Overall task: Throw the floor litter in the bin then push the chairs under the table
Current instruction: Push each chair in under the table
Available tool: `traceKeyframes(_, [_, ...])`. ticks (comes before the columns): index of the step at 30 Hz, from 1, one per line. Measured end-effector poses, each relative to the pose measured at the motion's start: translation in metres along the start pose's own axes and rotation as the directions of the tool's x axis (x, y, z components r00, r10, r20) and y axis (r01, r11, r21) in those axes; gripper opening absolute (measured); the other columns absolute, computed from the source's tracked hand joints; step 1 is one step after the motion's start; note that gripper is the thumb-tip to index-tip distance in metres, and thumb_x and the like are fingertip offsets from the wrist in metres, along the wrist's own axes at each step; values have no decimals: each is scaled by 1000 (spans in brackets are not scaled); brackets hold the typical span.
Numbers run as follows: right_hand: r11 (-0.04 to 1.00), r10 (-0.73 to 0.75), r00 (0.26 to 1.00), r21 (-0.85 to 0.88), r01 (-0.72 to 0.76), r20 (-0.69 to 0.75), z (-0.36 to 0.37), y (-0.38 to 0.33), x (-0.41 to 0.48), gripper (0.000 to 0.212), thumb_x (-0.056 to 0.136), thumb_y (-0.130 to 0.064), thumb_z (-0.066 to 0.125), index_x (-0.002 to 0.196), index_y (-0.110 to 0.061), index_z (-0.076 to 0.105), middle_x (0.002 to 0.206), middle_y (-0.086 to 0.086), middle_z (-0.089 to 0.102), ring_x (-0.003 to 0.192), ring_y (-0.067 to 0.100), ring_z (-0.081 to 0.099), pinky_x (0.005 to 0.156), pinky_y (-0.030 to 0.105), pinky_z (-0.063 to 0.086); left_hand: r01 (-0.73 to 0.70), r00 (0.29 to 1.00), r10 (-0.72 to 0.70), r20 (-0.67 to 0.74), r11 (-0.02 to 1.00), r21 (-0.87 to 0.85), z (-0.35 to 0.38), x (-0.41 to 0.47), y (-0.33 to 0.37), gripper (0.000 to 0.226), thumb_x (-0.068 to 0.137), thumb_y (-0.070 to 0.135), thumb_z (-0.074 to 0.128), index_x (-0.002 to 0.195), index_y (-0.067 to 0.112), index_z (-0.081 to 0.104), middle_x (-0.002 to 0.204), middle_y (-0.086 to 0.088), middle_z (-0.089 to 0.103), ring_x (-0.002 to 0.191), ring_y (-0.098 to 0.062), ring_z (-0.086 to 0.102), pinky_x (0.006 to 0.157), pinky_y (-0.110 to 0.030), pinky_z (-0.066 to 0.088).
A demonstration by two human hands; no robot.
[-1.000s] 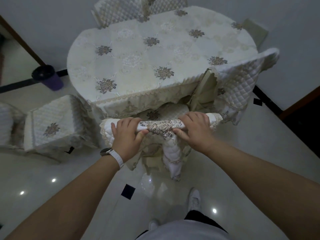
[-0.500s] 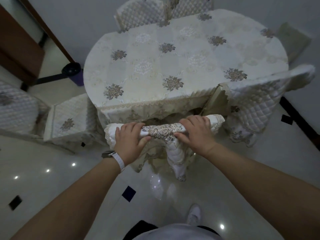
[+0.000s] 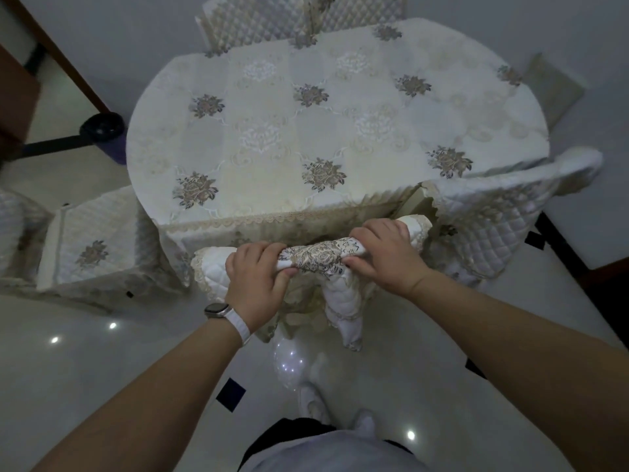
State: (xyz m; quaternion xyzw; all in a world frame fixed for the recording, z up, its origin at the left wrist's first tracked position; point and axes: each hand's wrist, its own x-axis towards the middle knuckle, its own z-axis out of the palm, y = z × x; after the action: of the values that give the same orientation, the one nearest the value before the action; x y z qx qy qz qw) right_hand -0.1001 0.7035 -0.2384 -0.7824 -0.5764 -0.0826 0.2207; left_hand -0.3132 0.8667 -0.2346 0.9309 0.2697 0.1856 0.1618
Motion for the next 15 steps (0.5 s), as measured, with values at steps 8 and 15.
traceKeyframes(8, [998, 30, 1000, -47, -29, 9, 5, 9, 36, 48, 86, -57, 46, 106, -15, 58, 99, 9, 59, 97, 26, 46, 88, 46, 38, -26, 997, 25, -66, 1000, -16, 1, 36, -12, 44, 87, 49, 46, 112, 16, 63, 107, -4, 60, 101, -24, 46, 88, -43, 31])
traceKeyframes(15, [995, -43, 998, -88, 46, 43, 18, 20, 34, 49, 87, -57, 45, 103, -13, 60, 99, 9, 57, 95, 27, 46, 90, 46, 41, -49, 999, 49, 16, 998, -26, 10, 34, -22, 42, 88, 46, 46, 112, 16, 63, 107, -3, 58, 103, -23, 45, 89, -37, 25])
